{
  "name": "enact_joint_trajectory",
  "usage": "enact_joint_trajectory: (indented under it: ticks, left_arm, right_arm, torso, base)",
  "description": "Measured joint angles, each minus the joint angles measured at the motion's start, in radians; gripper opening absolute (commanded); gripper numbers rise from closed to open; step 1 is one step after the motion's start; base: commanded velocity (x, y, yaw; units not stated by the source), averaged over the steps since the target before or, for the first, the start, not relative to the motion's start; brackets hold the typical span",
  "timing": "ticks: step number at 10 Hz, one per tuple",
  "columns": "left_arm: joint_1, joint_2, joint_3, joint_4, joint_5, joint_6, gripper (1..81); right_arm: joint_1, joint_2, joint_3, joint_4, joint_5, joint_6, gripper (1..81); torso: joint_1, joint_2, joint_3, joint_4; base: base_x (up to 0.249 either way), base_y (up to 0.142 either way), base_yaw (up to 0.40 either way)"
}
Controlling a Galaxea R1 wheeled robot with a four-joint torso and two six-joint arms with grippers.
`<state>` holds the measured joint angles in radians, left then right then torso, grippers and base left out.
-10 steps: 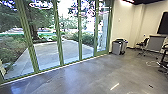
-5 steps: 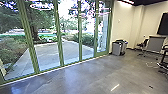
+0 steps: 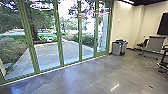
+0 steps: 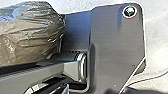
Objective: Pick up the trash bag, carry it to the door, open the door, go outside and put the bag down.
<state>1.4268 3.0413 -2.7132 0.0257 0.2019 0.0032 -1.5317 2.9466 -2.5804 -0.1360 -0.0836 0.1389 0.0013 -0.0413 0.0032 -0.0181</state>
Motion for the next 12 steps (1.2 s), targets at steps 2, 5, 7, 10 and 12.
enact_joint_trajectory:
  ticks: [2, 5, 7, 10, 12]
  left_arm:
    - [0.011, 0.000, 0.000, 0.000, 0.003, 0.000, 1.0]
    - [-0.001, 0.000, 0.000, 0.000, 0.000, 0.000, 1.0]
    - [0.002, 0.000, 0.001, 0.000, 0.002, 0.000, 1.0]
    - [0.003, 0.000, 0.000, 0.000, 0.002, 0.000, 1.0]
    - [0.003, 0.000, 0.000, 0.000, 0.001, 0.000, 1.0]
  right_arm:
    - [-0.010, 0.000, 0.000, -0.001, -0.004, 0.000, 81.1]
    - [-0.001, 0.001, 0.000, -0.003, -0.001, 0.000, 81.1]
    - [0.000, 0.002, 0.000, -0.003, -0.002, 0.000, 81.1]
    - [0.000, 0.002, 0.000, -0.003, -0.002, 0.000, 81.1]
    - [-0.001, 0.002, -0.003, -0.003, -0.002, 0.000, 81.1]
  torso:
    - [-0.002, 0.000, 0.000, 0.000]
    - [-0.002, 0.000, 0.000, 0.000]
    - [-0.001, 0.000, 0.000, 0.000]
    - [-0.001, 0.000, 0.000, 0.000]
    - [-0.001, 0.000, 0.000, 0.000]
  base:
    - [0.084, 0.000, 0.000]
    - [0.107, 0.000, 0.000]
    - [0.112, 0.000, 0.000]
    - [0.114, 0.000, 0.000]
    - [0.115, 0.000, 0.000]
